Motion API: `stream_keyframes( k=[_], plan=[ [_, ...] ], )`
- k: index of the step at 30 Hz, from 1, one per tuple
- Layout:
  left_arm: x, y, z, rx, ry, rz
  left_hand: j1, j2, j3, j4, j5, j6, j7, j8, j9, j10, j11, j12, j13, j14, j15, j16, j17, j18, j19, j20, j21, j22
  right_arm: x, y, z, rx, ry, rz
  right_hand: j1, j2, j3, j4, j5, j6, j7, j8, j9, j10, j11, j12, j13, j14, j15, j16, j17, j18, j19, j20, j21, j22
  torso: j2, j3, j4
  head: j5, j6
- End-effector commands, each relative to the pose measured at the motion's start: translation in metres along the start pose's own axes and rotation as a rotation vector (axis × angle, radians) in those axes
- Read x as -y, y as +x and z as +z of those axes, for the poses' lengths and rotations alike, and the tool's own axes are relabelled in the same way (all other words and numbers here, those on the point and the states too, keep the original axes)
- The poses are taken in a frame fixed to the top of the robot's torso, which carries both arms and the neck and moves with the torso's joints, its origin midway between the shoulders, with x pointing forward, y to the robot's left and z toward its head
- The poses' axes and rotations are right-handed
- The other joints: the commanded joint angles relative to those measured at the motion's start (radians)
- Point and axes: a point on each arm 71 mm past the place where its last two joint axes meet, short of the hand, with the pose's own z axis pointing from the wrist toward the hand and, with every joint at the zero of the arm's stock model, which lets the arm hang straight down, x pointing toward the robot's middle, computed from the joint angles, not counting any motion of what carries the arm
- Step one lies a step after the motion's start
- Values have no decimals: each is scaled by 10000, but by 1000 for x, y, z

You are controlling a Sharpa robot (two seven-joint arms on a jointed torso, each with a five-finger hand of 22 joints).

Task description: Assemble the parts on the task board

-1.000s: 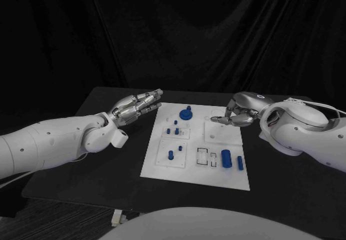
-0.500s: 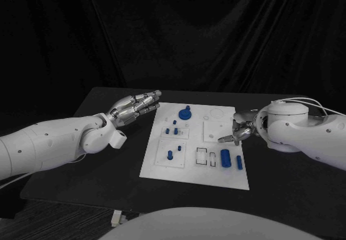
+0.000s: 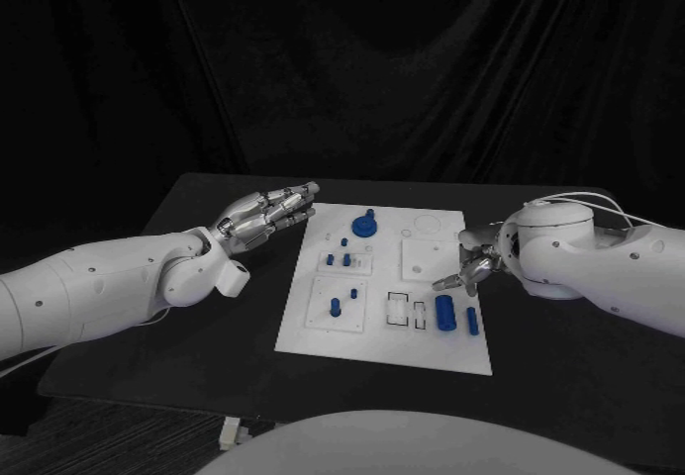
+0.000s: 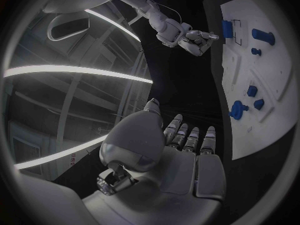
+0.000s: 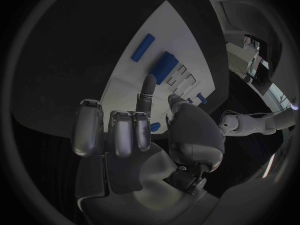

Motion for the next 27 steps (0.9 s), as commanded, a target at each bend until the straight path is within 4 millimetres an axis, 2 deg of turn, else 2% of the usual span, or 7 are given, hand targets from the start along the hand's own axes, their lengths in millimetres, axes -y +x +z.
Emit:
stream_keyframes(
  k=[1, 4, 9, 11, 24, 27],
  plan=[
    [3, 2, -1, -78, 732, -172, 139, -19, 328, -43, 171, 106, 14, 193, 115, -28, 135, 191, -13, -52, 48, -105, -72, 469, 115, 46, 30, 122, 0, 2, 2, 219, 230, 81, 246, 4, 267, -75, 357, -60, -21, -217, 115, 1112, 21, 200, 2754, 1150, -37, 199, 2656, -516, 4, -118, -44, 2019, 6, -1, -1, 26, -2],
    [1, 2, -2, -75, 698, -203, 145, -15, 333, -45, 175, 148, 35, 204, 120, -23, 152, 200, -12, -52, 47, -105, -72, 477, 116, 55, 31, 124, -1, 4, 3, 264, 217, 166, 377, -32, 260, -78, 516, -128, 2, -310, 110, 1112, 36, 200, 2754, 1150, -37, 199, 2656, -509, -9, -141, -82, 2008, 7, -1, 6, 34, -2],
    [-1, 2, -4, -67, 649, -235, 157, -11, 342, -50, 178, 206, 78, 222, 128, -9, 190, 234, -8, -51, 53, -105, -71, 494, 116, 72, 31, 122, -1, 9, 6, 228, 238, 235, 429, -92, 203, -69, 546, -299, 53, -475, 69, 1112, 68, 200, 2754, 1150, -30, 199, 2656, -488, -48, -164, -184, 1976, 3, -2, 6, 70, -2],
    [-1, 1, -4, -60, 627, -244, 164, -10, 347, -52, 182, 241, 116, 235, 132, -4, 236, 244, -8, -50, 42, -103, -70, 507, 116, 81, 31, 122, -1, 10, 7, 249, 234, 288, 401, -104, 150, -62, 504, -599, 146, -755, -39, 1112, 132, 200, 2754, 1150, 19, 199, 2656, -481, -65, -142, -249, 1955, 2, -2, 1, 98, -2],
    [-3, 1, -6, -48, 565, -280, 170, -9, 351, -54, 185, 269, 142, 246, 135, 9, 267, 273, -4, -46, 40, -101, -68, 517, 119, 87, 32, 126, -2, 18, 13, 170, 285, 400, 265, -284, -38, -48, 308, -840, 265, -1149, -208, 1112, 222, 200, 2754, 1150, 145, 199, 2656, -456, -95, -44, -399, 1911, 3, -1, 4, 123, -2],
    [-4, 1, -6, -56, 557, -290, 172, -6, 354, -54, 188, 268, 147, 247, 134, 15, 280, 285, -2, -48, 37, -102, -69, 520, 118, 87, 31, 123, -3, 20, 14, 148, 287, 403, 190, -424, -161, -40, 171, -859, 293, -1244, -246, 1112, 248, 200, 2754, 1150, 175, 199, 2656, -434, -127, -9, -503, 1880, -4, 0, -9, 142, -2]
  ],
)
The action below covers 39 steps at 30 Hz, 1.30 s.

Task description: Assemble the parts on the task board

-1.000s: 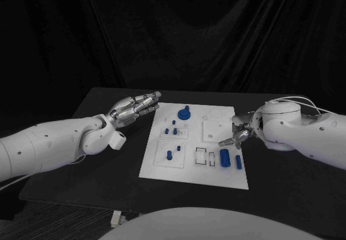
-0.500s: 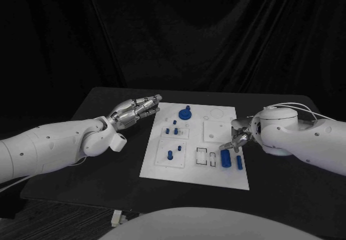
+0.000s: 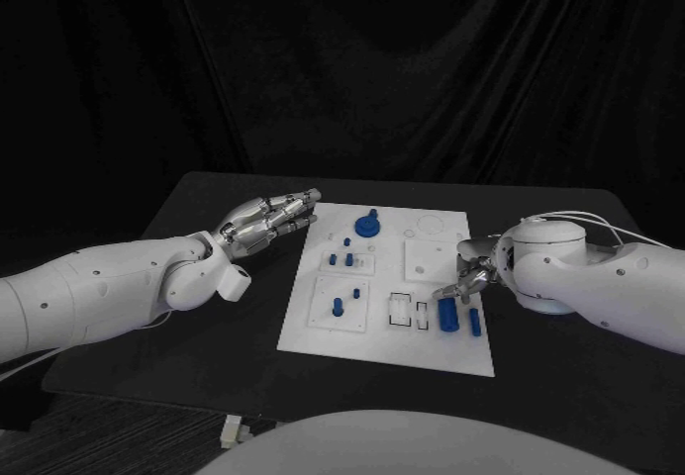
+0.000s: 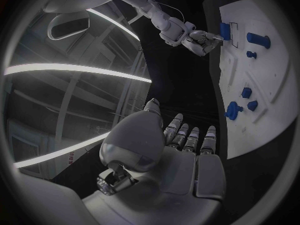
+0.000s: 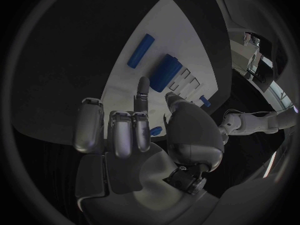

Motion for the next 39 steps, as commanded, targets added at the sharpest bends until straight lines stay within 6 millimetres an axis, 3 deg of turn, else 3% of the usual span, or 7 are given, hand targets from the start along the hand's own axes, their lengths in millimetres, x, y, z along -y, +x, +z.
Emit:
stream_keyframes(
  k=[1, 9, 13, 30, 32, 33, 39],
  plan=[
    [4, 1, 0, -82, 710, -152, 152, -25, 354, -54, 186, 125, 3, 130, 131, 28, 128, 282, -2, -52, 41, -102, -69, 518, 48, 16, 31, 123, 1, 1, 1, 139, 219, 41, -76, -344, -296, 68, -193, -29, 34, -164, -123, 989, 124, 200, 2754, 1058, 76, 199, 2656, -432, -25, 98, -201, 1874, -5, 1, -11, 14, -2],
    [4, 1, 0, -89, 682, -162, 156, -21, 358, -55, 191, 117, 11, 130, 129, 28, 142, 279, -4, -56, 30, -105, -71, 523, 48, 12, 31, 122, -1, 5, 4, -36, 210, -30, -166, -400, -366, 72, -326, -4, 43, -219, -143, 989, 133, 200, 2754, 1058, 88, 199, 2656, -408, -64, 116, -319, 1839, -2, 2, -8, 3, -2],
    [4, 1, 0, -95, 655, -170, 156, -21, 358, -55, 191, 117, 11, 130, 129, 28, 142, 279, -4, -56, 30, -105, -71, 523, 48, 12, 31, 122, -3, 9, 5, -82, 199, 1, -492, -623, -601, 85, -696, -79, 90, -389, -208, 989, 168, 200, 2754, 1058, 119, 199, 2656, -358, -156, 148, -592, 1758, -1, 0, -10, 6, -2],
    [3, 0, 0, -122, 584, -197, -77, 7, 267, 311, -103, 97, 50, 142, 122, 15, 194, 312, -8, -56, 32, -105, -71, 547, 49, 23, 32, 119, -6, 17, 12, -197, 176, 79, -193, -786, -724, 75, -708, -280, 173, -619, -282, 989, 219, 200, 2754, 1058, 162, 199, 2656, -296, -272, 183, -950, 1655, 1, 0, -12, 18, -2],
    [2, 0, 0, -126, 578, -202, -80, 7, 266, 316, -107, 99, 51, 143, 123, 15, 195, 312, -8, -56, 32, -105, -71, 547, 50, 24, 32, 121, -6, 18, 12, -254, 178, 51, 153, -676, -618, 69, -575, -281, 185, -654, -271, 989, 233, 200, 2754, 1058, 178, 199, 2656, -287, -280, 203, -1017, 1636, 1, 0, -11, 26, -2],
    [2, 0, 0, -127, 577, -203, -85, 8, 264, 323, -115, 101, 53, 144, 123, 14, 196, 311, -9, -56, 32, -105, -71, 547, 50, 25, 32, 121, -6, 19, 12, -280, 178, 38, 425, -582, -527, 61, -180, -295, 195, -690, -261, 989, 243, 200, 2754, 1058, 190, 199, 2656, -277, -288, 219, -1086, 1619, 1, 0, -11, 31, -2],
    [2, 1, 0, -138, 554, -213, -86, 7, 264, 327, -117, 96, 53, 143, 122, 13, 196, 309, -9, -56, 33, -105, -71, 547, 51, 25, 33, 123, -7, 21, 13, -378, 178, -6, 903, -282, -263, 28, 787, -322, 203, -768, -197, 989, 253, 200, 2754, 1058, 201, 199, 2656, -250, -309, 236, -1279, 1573, -4, 0, -8, 25, -2]
  ],
)
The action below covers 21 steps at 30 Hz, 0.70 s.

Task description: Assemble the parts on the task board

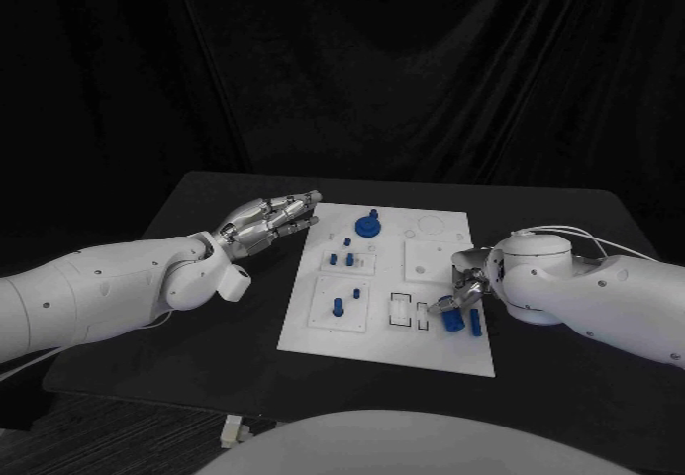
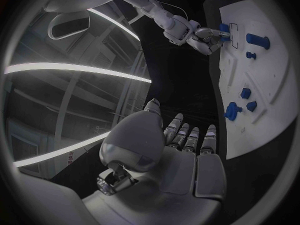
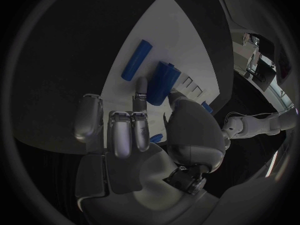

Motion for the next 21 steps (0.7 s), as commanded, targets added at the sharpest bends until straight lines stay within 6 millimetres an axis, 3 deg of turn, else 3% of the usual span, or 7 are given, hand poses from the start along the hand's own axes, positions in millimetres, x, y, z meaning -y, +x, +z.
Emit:
stream_keyframes(
  k=[1, 5, 11, 15, 18, 21],
  plan=[
    [4, 1, 0, -98, 582, -159, -85, 6, 113, 177, -105, 59, 19, 143, 121, -14, 61, 200, -9, -55, 34, -105, -71, -214, 51, 26, 33, 122, 1, 2, 1, -41, 192, -77, 472, 166, 300, 8, 597, -129, 8, -224, -10, 1076, 24, 200, 2754, 1034, 63, 199, 2656, -250, -60, -4, -309, 1563, 1, 0, 4, -2, -1],
    [4, 1, 0, -101, 568, -162, -85, 6, 113, 178, -104, 57, 19, 142, 121, -15, 61, 198, -9, -54, 34, -104, -71, -214, 51, 26, 33, 122, 1, 2, 1, -46, 191, -73, 832, 343, 486, -45, 966, -202, 21, -284, 41, 1076, 31, 200, 2754, 1034, 69, 199, 2656, -230, -85, -2, -456, 1530, -1, 0, 3, -3, -1],
    [3, 1, 0, -108, 548, -166, -75, 4, 119, 179, -71, 45, 16, 141, 119, -16, 64, 200, -9, -54, 40, -104, -70, -213, 52, 31, 34, 124, 1, 2, 1, 37, 186, -4, 1066, 395, 567, -95, 1110, -335, 55, -358, 75, 1076, 57, 200, 2754, 1034, 85, 199, 2656, -218, -103, 9, -560, 1508, -1, 0, 0, -13, -1],
    [3, 2, 1, -119, 534, -173, -59, 2, 128, 173, -41, 37, 13, 139, 118, -17, 67, 202, -9, -52, 42, -102, -69, -213, 52, 35, 34, 124, 1, 1, 1, 193, 171, 113, 1364, 422, 663, -209, 1431, -506, 103, -447, 117, 1076, 98, 200, 2754, 1034, 113, 199, 2656, -216, -95, 29, -615, 1505, -3, 1, 2, -4, -1],
    [3, 2, 1, -126, 511, -177, -37, -1, 138, 161, -15, 39, 12, 140, 119, -18, 66, 204, -9, -52, 44, -102, -69, -212, 53, 38, 35, 125, 1, 1, 1, 293, 135, 330, 1594, 441, 753, -354, 1828, -585, 129, -486, 165, 1076, 122, 200, 2754, 1034, 136, 199, 2656, -214, -85, 50, -650, 1508, -1, 1, 0, -1, -1],
    [3, 2, 1, -130, 490, -181, -22, -4, 145, 151, 1, 33, 11, 139, 118, -18, 67, 207, -9, -52, 43, -102, -69, -212, 53, 39, 35, 123, 2, 1, 0, 275, 69, 727, 2055, 456, 1006, -740, 2758, -660, 113, -514, 231, 1076, 109, 200, 2754, 1034, 125, 199, 2656, -207, -80, 50, -701, 1510, 3, 3, 2, -2, -1]
  ],
)
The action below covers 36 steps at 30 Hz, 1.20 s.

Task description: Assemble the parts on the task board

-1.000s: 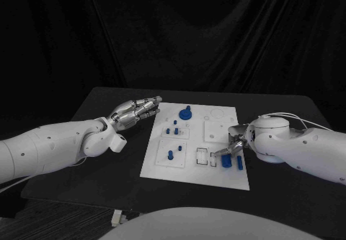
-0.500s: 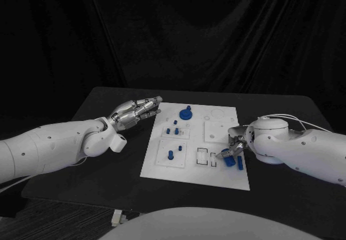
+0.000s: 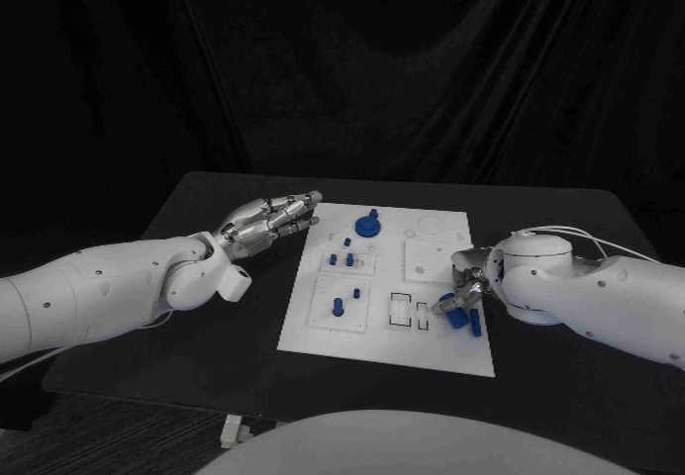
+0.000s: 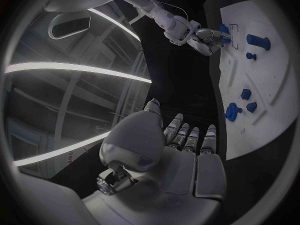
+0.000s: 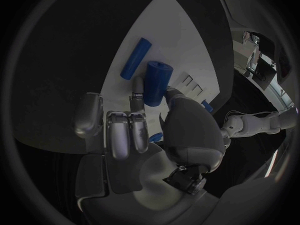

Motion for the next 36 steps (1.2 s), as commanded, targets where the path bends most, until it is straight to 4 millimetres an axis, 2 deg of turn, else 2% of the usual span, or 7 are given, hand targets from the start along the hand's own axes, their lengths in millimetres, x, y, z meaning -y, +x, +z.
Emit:
stream_keyframes(
  k=[1, 5, 7, 8, 17, 24, 36],
  plan=[
    [3, 1, 0, -86, 484, -147, -22, -4, 145, 151, 0, 35, 10, 139, 118, -19, 66, 207, -9, -52, 43, -102, -69, -211, 51, 38, 34, 123, 2, 1, 0, 161, 44, 768, 875, 344, 900, -394, 1009, -424, -121, -248, -98, 1096, -89, 200, 2754, 1061, -62, 199, 2656, -210, -42, 76, -238, 1514, 3, 2, 2, 10, -1],
    [3, 1, 0, -77, 465, -143, 14, -7, 162, 127, 29, 28, 6, 139, 118, -22, 65, 207, -9, -51, 46, -101, -69, -211, 53, 42, 35, 124, 4, 2, -3, 282, -69, 1632, 1043, 350, 1103, -671, 1504, -420, -146, -219, 11, 1096, -105, 200, 2754, 1061, -74, 199, 2656, -208, -31, 66, -269, 1525, 0, -1, 2, 40, -1],
    [3, 1, 0, -75, 449, -144, 51, -10, 180, 99, 62, 26, 3, 139, 118, -23, 64, 210, -9, -50, 47, -101, -68, -210, 54, 45, 36, 125, 6, 1, -6, 369, -123, 2224, 1051, 338, 1271, -844, 2106, -375, -180, -149, 144, 1096, -138, 200, 2754, 1061, -97, 199, 2656, -204, -21, 45, -299, 1534, 0, 0, 1, 42, -1],
    [3, 1, 0, -75, 445, -145, 67, -11, 188, 88, 76, 25, 3, 140, 118, -24, 64, 208, -9, -50, 47, -100, -68, -210, 55, 46, 37, 127, 7, 0, -7, 388, -139, 2424, 1034, 335, 1316, -885, 2219, -365, -190, -130, 183, 1096, -148, 200, 2754, 1061, -106, 199, 2656, -206, -12, 39, -294, 1540, 1, 0, 1, 39, -1],
    [3, 1, 0, -81, 481, -151, 99, -15, 203, 64, 103, 21, 2, 140, 118, -27, 61, 209, -10, -49, 53, -100, -67, -209, 56, 50, 38, 129, 10, -12, -20, 312, -328, 4924, 802, 336, 1362, -866, 2105, -522, -130, -200, 219, 1096, -105, 200, 2754, 1061, -85, 199, 2656, -188, -38, 45, -433, 1517, -2, 0, 0, 1, -1],
    [3, 0, -1, -62, 458, -144, 99, -21, 201, 64, 98, 27, 3, 142, 119, -26, 63, 213, -9, -48, 55, -99, -67, -210, 56, 53, 38, 129, 3, -13, -23, -420, -436, 7006, 644, 424, 1419, -815, 2121, -554, -114, -218, 237, 1096, -87, 200, 2754, 1061, -68, 199, 2656, -167, -72, 59, -561, 1491, -3, -1, -1, -11, -1],
    [2, 2, 0, -155, 401, -207, 99, -27, 198, 66, 87, 28, 6, 143, 119, -26, 66, 215, -9, -44, 60, -96, -65, -210, 59, 58, 40, 134, -18, 3, -16, -1503, -641, 7437, 432, 536, 1516, -818, 1928, -822, -6, -346, 242, 1096, 5, 200, 2754, 1061, 4, 199, 2656, -99, -233, 116, -994, 1392, 5, 0, 3, 32, -1]
  ],
)
